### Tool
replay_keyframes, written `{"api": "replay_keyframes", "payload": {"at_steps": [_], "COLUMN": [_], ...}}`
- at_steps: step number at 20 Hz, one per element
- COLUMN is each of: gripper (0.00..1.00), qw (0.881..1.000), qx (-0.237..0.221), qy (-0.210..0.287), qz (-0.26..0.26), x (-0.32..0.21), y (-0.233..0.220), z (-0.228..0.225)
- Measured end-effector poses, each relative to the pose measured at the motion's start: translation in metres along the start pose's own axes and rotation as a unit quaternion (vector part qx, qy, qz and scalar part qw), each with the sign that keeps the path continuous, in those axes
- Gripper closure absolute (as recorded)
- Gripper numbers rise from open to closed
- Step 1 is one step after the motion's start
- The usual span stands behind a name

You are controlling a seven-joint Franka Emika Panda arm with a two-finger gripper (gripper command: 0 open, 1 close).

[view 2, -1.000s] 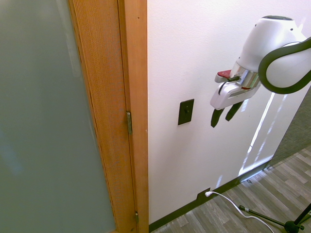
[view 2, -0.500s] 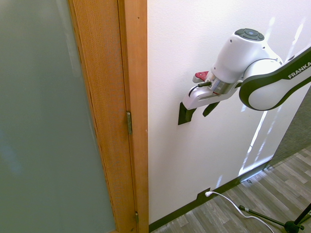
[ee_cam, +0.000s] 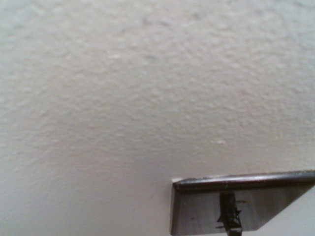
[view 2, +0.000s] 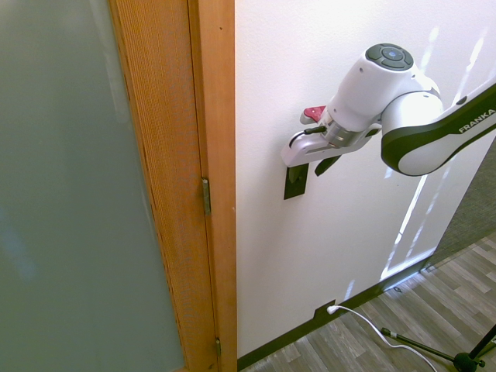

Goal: Turn off the light

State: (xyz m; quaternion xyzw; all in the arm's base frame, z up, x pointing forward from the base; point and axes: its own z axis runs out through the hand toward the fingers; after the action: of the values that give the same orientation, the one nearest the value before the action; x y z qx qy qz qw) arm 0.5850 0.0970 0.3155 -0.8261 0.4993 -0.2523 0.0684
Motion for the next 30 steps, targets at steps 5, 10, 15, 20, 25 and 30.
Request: {"api": "replay_keyframes", "payload": {"at_steps": [5,10,15,20,25,30], "gripper": [1.0,1.0,1.0,1.0,0.0,0.0], "qw": [1.0,1.0,1.0,1.0,1.0,0.999], "qx": [0.009,0.014,0.012,0.009,-0.006,0.019], "qy": [-0.002,-0.004,-0.004,-0.009,-0.014,-0.047], "qz": [0.011,0.013,0.015,0.022,0.018,-0.008], "x": [0.01,0.012,0.013,0.012,0.007,0.015], "y": [0.001,0.001,0.002,0.003,0.003,0.013], "z": [0.018,0.017,0.021,0.028,0.045,0.044]}}
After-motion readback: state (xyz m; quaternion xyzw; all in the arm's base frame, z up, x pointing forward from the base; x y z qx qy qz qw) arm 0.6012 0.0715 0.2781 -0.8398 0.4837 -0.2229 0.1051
